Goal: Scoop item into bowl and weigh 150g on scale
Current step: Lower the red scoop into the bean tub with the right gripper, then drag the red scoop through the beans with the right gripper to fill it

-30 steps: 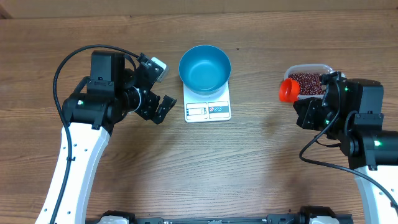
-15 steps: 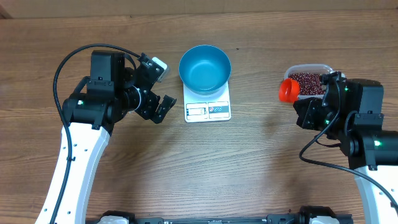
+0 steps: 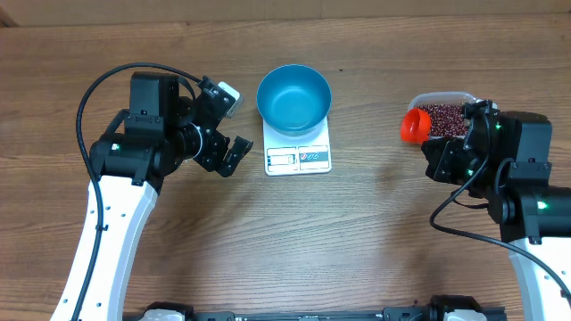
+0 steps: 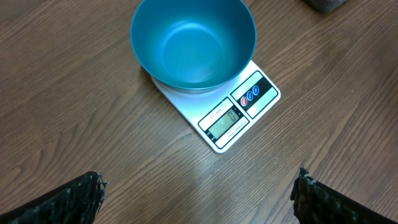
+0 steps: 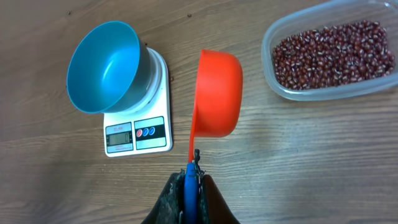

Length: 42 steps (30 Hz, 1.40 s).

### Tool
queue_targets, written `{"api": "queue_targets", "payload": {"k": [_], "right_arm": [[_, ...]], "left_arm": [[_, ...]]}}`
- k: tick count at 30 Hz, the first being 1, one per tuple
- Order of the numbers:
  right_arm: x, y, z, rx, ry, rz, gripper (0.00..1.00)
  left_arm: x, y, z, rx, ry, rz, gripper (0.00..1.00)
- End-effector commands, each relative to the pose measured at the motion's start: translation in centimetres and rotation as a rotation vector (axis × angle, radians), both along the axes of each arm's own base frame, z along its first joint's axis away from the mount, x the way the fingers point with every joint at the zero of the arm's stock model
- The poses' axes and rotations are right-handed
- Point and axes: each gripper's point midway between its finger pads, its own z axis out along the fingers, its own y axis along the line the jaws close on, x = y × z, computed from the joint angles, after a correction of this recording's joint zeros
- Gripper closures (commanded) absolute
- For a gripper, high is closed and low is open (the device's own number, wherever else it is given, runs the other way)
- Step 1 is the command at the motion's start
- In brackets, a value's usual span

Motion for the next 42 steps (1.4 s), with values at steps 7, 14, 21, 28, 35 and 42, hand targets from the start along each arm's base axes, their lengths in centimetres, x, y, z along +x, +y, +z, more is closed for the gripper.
{"api": "queue_targets", "payload": {"k": [7, 14, 21, 28, 35, 42], "right_arm": [[2.6, -1.9, 7.7, -0.093, -0.048, -0.053, 0.96], [5.8, -5.1, 8.0, -0.216, 0.103, -0.08, 0.96], [9.1, -9.7, 4.4, -0.252, 0.187, -0.112, 0.96], [10.2, -12.7, 0.3, -0.27, 0.286, -0.096, 0.96], [11.0, -13.0, -3.7, -0.285, 0.38, -0.015, 0.96], [11.2, -13.7, -6.8, -0.3, 0.469, -0.001, 0.96]], "left_arm": [[0.2, 0.2, -0.3, 0.017, -0.006, -0.015, 0.01], [0.2, 0.2, -0.3, 0.017, -0.006, -0.015, 0.0], [0.2, 0.2, -0.3, 0.017, -0.006, -0.015, 0.01], [0.2, 0.2, -0.3, 0.017, -0.006, -0.015, 0.0], [0.2, 0.2, -0.3, 0.017, -0.006, -0.015, 0.0], [0.2, 0.2, -0.3, 0.017, -0.006, -0.015, 0.01]]}}
